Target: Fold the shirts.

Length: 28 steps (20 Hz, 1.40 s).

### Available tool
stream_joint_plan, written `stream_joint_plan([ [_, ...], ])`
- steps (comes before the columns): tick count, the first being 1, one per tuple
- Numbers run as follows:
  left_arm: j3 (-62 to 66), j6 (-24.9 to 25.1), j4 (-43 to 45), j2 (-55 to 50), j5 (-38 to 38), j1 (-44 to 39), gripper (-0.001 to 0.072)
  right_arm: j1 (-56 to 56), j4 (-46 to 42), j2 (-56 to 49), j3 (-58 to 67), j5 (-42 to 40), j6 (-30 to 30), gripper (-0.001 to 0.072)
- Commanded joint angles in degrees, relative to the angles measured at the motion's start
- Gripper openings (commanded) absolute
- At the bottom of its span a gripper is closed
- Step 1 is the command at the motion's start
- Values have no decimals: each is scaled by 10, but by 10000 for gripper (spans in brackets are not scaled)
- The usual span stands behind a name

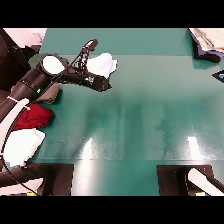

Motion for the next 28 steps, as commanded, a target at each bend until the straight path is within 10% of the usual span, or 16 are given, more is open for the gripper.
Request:
stream_joint_plan([
  [1, 0, 0, 0, 0, 0, 0, 23, 1, 1, 0, -1, 1, 0, 18],
  [16, 0, 1, -27, 0, 40, 0, 26, 1, 25, -3, -1, -19, 1, 18],
  [18, 0, -5, 8, 0, 86, 2, 584, 1, 42, -2, -1, -19, 1, 18],
  [22, 0, -60, 108, -18, 167, 52, 538, 1, 50, -2, 0, -19, 1, 18],
  [28, 43, -13, 108, -151, 170, 139, 561, 1, 50, -2, 0, -19, 1, 18],
])
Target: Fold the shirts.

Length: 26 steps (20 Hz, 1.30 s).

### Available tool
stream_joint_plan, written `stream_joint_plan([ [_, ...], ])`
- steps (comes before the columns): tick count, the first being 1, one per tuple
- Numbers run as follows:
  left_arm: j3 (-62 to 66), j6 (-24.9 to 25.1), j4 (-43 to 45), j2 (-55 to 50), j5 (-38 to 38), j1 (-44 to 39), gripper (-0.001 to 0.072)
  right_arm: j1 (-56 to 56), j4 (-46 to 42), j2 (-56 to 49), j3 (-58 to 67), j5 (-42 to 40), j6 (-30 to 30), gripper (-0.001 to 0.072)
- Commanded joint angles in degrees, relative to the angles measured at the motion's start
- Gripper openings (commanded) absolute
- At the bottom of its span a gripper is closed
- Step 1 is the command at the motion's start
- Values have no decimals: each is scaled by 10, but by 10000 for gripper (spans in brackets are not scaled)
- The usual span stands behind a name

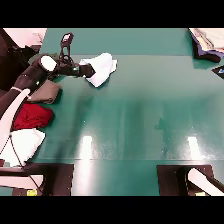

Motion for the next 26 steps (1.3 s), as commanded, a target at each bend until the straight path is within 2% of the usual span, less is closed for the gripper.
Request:
stream_joint_plan([
  [1, 42, 45, 12, -80, 11, 28, 559, 0, 2, 0, 0, 2, 0, 18],
  [5, 114, 46, 12, -158, 1, 28, 558, 0, 2, 0, 0, 11, 0, 18],
  [8, 132, 45, 7, -178, 0, 23, 557, 0, 2, 0, 0, 10, 0, 18],
  [9, 134, 45, 7, -178, 5, 20, 532, 0, 2, 0, 0, 9, 0, 18],
  [10, 141, 45, 7, -178, 1, 20, 369, 0, 2, 0, 0, 4, 0, 18],
  [11, 153, 45, 7, -177, -10, 21, 155, 0, 3, 2, 1, 0, 0, 18],
  [12, 168, 46, 7, -174, -22, 21, 23, 0, 2, 7, 1, -3, 0, 18],
  [16, 308, 58, 6, -153, -137, 18, 22, 0, 2, 53, 1, -83, 0, 18],
  [18, 394, 116, -31, -117, -204, 8, 21, 0, 2, 90, 1, -149, -1, 17],
  [19, 423, 153, -76, -89, -228, 0, 21, 0, 2, 110, 2, -183, -1, 17],
  [21, 425, 223, -169, -18, -257, -22, 21, 0, 2, 145, 2, -232, -1, 18],
  [22, 425, 239, -190, 10, -285, -37, 21, 0, 2, 161, 2, -249, -6, 18],
  [24, 418, 244, -198, 53, -350, -73, 21, 0, 1, 186, 2, -260, -27, 17],
  [26, 355, 244, -194, 93, -372, -114, 21, 0, 1, 201, 2, -258, -27, 18],
])
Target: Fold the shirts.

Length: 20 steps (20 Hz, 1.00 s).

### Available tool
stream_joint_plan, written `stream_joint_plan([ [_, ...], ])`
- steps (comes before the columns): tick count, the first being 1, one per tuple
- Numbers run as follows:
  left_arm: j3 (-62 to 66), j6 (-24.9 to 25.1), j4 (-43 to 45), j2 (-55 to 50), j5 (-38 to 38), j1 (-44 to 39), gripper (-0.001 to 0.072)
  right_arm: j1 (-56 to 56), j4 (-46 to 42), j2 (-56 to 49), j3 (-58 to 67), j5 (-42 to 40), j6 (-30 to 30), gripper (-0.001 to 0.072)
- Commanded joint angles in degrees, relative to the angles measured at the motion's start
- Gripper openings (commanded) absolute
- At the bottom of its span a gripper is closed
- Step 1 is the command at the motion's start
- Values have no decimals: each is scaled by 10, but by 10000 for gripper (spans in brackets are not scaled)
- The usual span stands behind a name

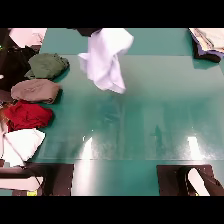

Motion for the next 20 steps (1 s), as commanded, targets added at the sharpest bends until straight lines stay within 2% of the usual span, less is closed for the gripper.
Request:
stream_joint_plan([
  [1, -73, 29, -17, 69, -84, -66, 22, 0, -2, 36, 0, -27, -11, 18],
  [3, -144, 29, 30, 69, -98, -98, 22, 0, -3, 41, 0, -11, -11, 18],
  [5, -238, 28, 52, 67, -30, -113, 22, 0, -3, 40, 0, 17, -11, 18],
  [7, -304, -2, 59, 51, 48, -111, 27, 0, -3, 34, 0, 45, -11, 18],
  [8, -318, -17, 68, 40, 74, -111, 247, 0, -3, 32, -1, 56, -11, 18],
  [9, -320, -44, 87, 29, 86, -111, 541, 0, -3, 31, 0, 64, -11, 18],
  [10, -320, -68, 102, 25, 91, -105, 608, 0, -3, 30, -1, 69, -11, 17],
  [12, -309, -87, 116, 29, 59, -68, 609, 0, -3, 30, 0, 68, -11, 17],
  [16, -321, -110, 122, 43, -98, 58, 609, 0, -5, 34, -1, 72, -10, 17],
  [17, -354, -113, 122, 44, -116, 88, 609, 0, -6, 34, 0, 73, -11, 18],
  [20, -496, -109, 129, 53, -97, 153, 609, 0, -6, 34, -1, 81, -11, 18],
])
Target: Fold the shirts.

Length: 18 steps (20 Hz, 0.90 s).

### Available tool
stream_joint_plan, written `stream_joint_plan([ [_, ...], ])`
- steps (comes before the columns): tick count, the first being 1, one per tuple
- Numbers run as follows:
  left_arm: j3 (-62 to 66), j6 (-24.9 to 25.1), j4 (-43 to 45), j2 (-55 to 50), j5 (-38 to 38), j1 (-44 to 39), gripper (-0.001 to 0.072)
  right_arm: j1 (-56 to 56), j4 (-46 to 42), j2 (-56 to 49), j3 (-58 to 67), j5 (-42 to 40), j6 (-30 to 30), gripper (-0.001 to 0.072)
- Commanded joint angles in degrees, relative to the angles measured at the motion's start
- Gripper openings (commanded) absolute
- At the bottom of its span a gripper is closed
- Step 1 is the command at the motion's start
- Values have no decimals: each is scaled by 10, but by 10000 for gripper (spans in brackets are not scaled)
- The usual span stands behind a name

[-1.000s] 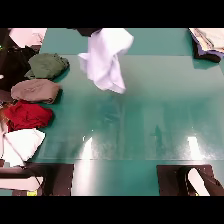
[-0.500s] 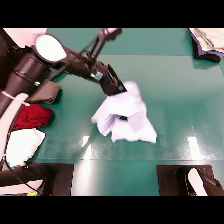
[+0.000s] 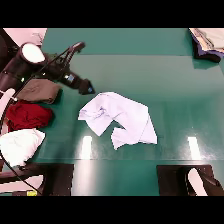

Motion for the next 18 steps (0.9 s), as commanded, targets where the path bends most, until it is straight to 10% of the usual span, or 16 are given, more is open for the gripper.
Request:
stream_joint_plan([
  [1, -130, 0, 14, 6, -16, 83, 609, 0, 0, 0, 0, 12, 0, 18],
  [17, -253, 67, 10, -32, 159, 76, 607, 0, 0, -1, 0, 35, 0, 18],
  [18, -253, 57, 10, -32, 169, 72, 514, 0, 0, -1, 0, 37, 0, 18],
])
